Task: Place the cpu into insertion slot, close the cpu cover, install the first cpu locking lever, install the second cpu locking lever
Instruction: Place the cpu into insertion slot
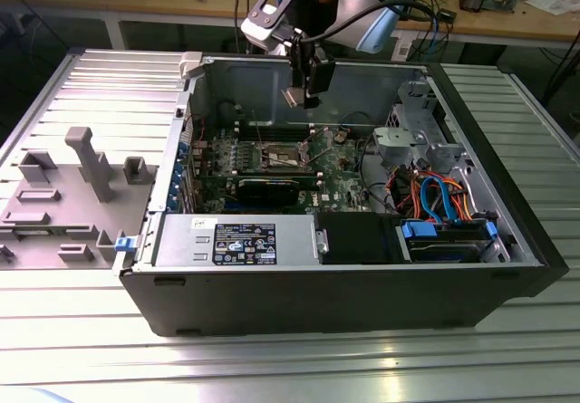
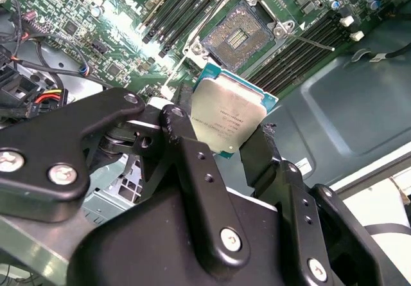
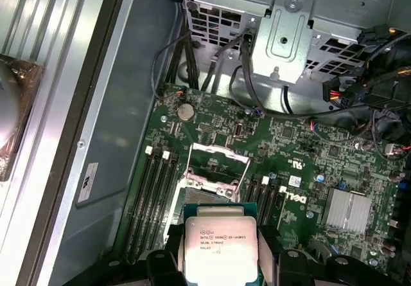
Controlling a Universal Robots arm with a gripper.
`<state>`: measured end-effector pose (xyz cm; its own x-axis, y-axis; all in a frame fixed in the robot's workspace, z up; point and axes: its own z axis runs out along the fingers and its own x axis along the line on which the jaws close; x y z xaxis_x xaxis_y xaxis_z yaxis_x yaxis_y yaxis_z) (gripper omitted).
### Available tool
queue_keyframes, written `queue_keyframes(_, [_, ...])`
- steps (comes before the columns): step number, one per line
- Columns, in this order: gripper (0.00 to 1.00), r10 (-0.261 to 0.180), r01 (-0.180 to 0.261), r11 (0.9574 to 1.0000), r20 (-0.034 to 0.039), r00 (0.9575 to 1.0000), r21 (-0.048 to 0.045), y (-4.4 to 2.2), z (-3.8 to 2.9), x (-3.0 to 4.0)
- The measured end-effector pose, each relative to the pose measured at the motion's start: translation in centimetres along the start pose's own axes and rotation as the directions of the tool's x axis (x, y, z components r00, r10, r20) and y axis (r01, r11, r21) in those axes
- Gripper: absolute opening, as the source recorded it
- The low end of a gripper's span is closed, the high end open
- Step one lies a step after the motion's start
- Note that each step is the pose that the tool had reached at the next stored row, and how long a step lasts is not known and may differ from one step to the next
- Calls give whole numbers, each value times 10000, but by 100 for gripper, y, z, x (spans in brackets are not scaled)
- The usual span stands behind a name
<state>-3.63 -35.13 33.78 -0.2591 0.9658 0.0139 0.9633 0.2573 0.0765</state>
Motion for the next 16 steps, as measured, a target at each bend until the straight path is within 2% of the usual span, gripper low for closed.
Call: queue_keyframes(16, [54, 202, -201, 9998, 15, 9998, -3, 0, 1, 0])
